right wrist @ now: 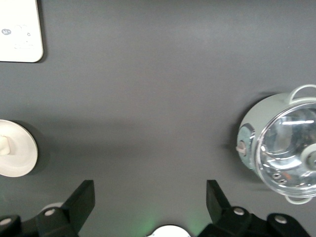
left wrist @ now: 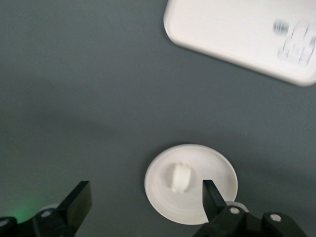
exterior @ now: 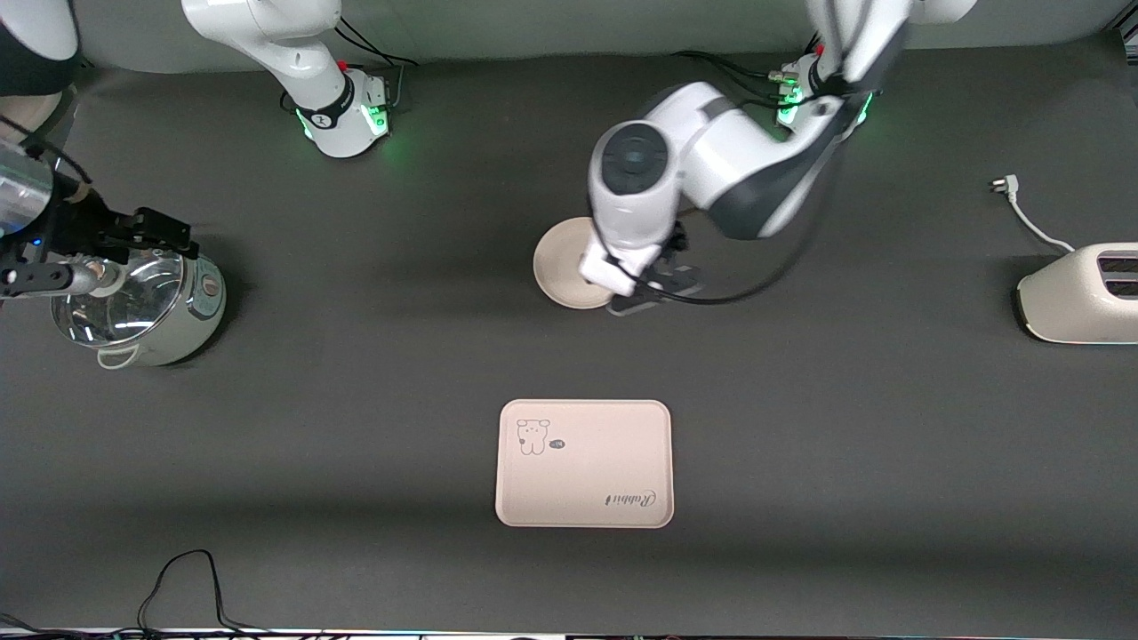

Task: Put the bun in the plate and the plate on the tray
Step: 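Withdraw the left gripper while the right gripper reaches toward the plate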

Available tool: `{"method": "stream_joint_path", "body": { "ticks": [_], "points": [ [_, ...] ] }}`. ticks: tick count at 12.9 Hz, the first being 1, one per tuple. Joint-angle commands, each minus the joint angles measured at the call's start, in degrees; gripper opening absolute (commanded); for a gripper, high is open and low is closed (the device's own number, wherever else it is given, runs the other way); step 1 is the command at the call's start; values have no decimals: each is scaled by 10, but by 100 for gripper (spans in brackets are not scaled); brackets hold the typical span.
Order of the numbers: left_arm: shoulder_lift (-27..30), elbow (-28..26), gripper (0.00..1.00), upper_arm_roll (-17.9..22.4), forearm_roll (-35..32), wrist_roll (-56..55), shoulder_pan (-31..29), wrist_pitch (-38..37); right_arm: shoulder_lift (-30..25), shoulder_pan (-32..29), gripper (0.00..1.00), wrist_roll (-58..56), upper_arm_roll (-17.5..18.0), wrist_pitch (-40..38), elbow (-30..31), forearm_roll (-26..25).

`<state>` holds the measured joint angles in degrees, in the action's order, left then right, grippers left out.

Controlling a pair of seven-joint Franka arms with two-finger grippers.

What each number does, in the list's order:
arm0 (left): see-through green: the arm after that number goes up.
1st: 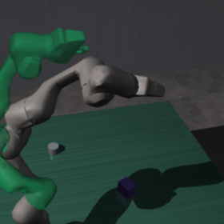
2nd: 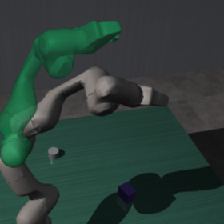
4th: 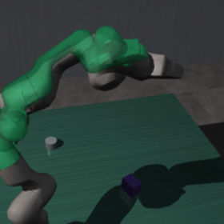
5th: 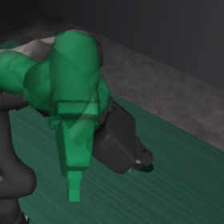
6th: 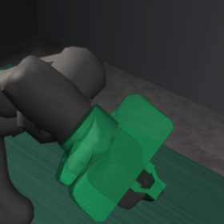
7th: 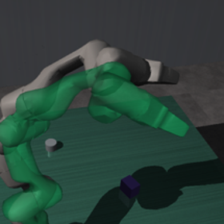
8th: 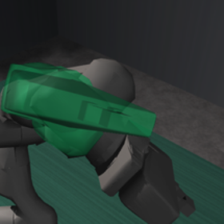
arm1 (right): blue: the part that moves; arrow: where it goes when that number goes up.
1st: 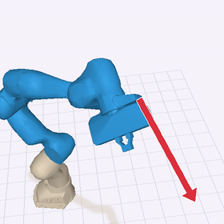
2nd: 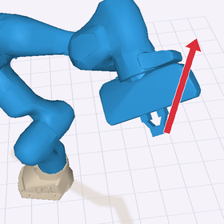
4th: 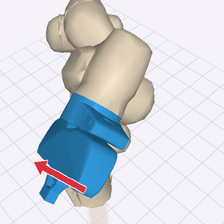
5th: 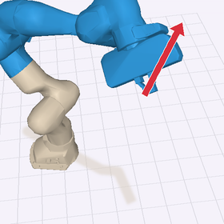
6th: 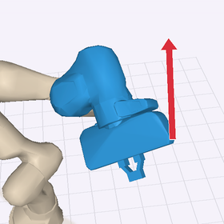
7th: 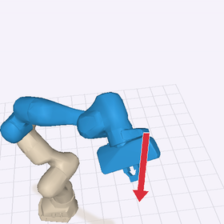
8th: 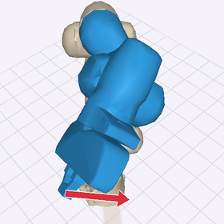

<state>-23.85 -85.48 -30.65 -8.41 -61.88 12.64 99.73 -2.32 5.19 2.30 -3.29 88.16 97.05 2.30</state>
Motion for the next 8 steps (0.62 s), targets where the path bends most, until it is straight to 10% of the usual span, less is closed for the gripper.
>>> {"method": "stream_joint_path", "body": {
  "ticks": [1, 8],
  "points": [
    [61, -5, 100, -5, 23, 93, -94, -60, -75, 58, 100, 59, -3, 59, 103, 7],
    [119, -8, 100, -2, 34, 470, -351, -138, -93, 285, 100, 287, -1, 122, 160, 9]
  ]
}}
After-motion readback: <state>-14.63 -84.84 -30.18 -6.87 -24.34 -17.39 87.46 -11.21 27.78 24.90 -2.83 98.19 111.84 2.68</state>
